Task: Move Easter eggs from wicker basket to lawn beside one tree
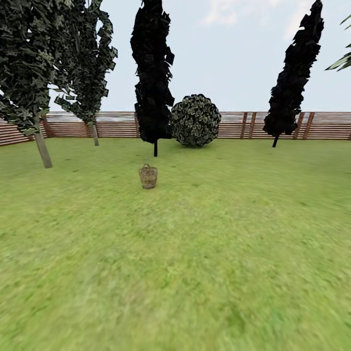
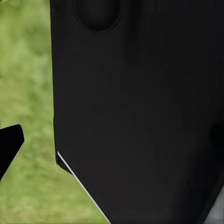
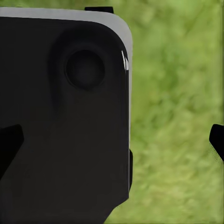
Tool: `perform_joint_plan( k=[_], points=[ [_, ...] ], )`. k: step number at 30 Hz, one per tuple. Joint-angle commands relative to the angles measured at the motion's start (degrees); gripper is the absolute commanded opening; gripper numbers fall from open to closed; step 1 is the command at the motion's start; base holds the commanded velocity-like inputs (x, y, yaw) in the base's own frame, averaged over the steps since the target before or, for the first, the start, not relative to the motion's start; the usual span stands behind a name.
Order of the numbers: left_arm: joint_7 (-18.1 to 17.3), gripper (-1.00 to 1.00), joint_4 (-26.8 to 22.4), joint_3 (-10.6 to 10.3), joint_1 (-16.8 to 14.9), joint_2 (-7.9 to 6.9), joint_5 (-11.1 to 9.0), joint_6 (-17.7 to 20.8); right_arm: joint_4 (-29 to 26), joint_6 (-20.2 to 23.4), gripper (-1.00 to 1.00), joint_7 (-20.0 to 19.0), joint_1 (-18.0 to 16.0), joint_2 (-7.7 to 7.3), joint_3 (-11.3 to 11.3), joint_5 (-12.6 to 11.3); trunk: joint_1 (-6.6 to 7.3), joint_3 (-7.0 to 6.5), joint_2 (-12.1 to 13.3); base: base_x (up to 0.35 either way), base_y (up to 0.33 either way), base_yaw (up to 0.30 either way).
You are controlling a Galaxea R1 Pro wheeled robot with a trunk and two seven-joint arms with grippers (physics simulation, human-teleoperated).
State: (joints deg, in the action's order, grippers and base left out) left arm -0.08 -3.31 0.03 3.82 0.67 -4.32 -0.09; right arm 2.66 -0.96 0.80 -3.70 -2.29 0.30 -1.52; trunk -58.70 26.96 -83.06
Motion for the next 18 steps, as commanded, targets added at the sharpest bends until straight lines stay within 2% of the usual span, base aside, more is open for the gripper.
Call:
perform_joint_plan(
  k=[1,7,18],
  points=[
    [0.0,1.0,-0.1,0.0,0.0,0.02,-0.4,0.0,0.1,-0.1,1.0,0.1,-0.1,0.0,0.0,-0.2,-0.02,0.04,0.0,0.228,0.0,0.0],
    [0.0,1.0,-0.1,0.0,0.0,-0.02,-0.3,0.1,0.1,-0.1,1.0,0.1,-0.1,0.0,0.0,-0.2,-0.02,0.04,0.0,0.249,0.0,0.0],
    [0.0,1.0,0.0,-0.2,0.0,0.15,-0.3,0.3,0.1,-0.1,1.0,0.1,-0.1,-0.07,-0.1,-0.3,-0.02,0.04,0.0,0.324,0.0,0.0]
  ],
)
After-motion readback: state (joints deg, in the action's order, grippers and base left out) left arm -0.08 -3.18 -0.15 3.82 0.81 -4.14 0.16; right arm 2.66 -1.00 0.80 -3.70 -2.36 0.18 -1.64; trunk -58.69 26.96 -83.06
